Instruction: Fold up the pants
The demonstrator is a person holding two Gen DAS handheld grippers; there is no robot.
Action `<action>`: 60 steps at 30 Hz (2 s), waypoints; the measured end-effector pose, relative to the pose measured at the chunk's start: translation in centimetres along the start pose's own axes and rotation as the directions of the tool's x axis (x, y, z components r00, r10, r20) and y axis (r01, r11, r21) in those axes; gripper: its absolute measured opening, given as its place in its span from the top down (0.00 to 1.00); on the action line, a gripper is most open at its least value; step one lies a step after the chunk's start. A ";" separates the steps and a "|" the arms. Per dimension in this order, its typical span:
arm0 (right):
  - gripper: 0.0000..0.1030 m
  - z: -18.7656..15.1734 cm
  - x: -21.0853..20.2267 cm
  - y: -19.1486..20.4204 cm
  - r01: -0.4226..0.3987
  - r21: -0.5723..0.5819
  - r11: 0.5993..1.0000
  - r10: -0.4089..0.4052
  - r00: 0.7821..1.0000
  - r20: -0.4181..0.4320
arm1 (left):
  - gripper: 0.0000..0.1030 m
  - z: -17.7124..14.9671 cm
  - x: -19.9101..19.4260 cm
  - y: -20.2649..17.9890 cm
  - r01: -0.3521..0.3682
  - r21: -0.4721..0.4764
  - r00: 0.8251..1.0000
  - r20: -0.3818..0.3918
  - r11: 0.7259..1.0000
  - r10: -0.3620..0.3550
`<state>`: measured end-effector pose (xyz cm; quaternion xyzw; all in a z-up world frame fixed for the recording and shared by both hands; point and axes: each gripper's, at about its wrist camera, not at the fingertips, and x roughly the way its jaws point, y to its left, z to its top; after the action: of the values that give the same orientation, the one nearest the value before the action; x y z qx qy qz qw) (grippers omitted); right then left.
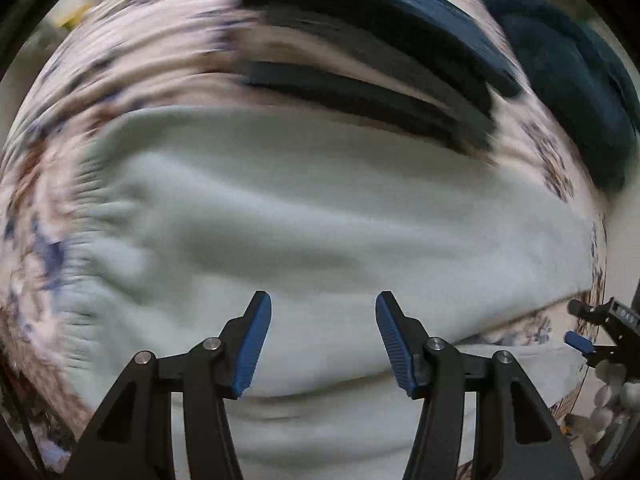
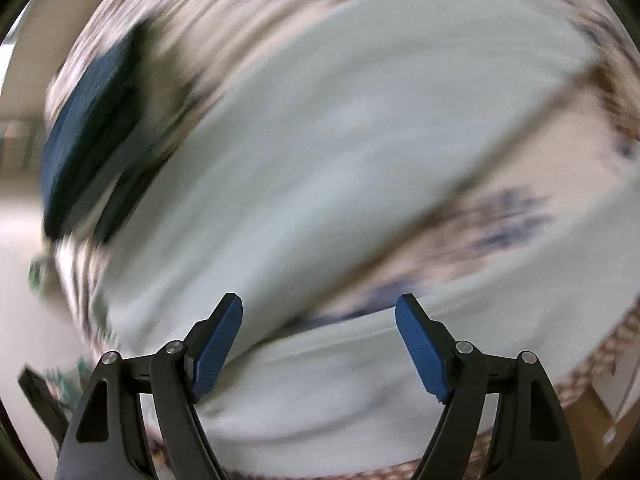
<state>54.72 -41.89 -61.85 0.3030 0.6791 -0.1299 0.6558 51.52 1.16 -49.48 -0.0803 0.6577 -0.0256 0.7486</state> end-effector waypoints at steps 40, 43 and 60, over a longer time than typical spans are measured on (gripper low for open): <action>0.90 14.5 -5.4 -32.3 -0.416 0.288 0.863 0.344 0.900 0.267 | 0.92 -8.4 10.1 -36.2 -0.270 0.813 0.961 0.265 0.516 0.085; 0.90 12.7 -6.9 -33.2 -0.404 0.276 0.872 0.333 0.903 0.270 | 0.92 -9.1 8.7 -35.7 -0.242 0.819 0.967 0.249 0.520 0.057; 0.23 3.2 -4.8 -31.7 -0.162 0.083 0.983 0.163 0.987 -0.005 | 0.19 -13.4 5.4 -27.3 -0.107 0.599 0.989 0.148 0.793 0.022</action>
<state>38.64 -69.74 -64.56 0.3851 0.6501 -0.1020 0.6470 40.85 -27.70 -52.23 0.1842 0.5660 -0.2034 0.7774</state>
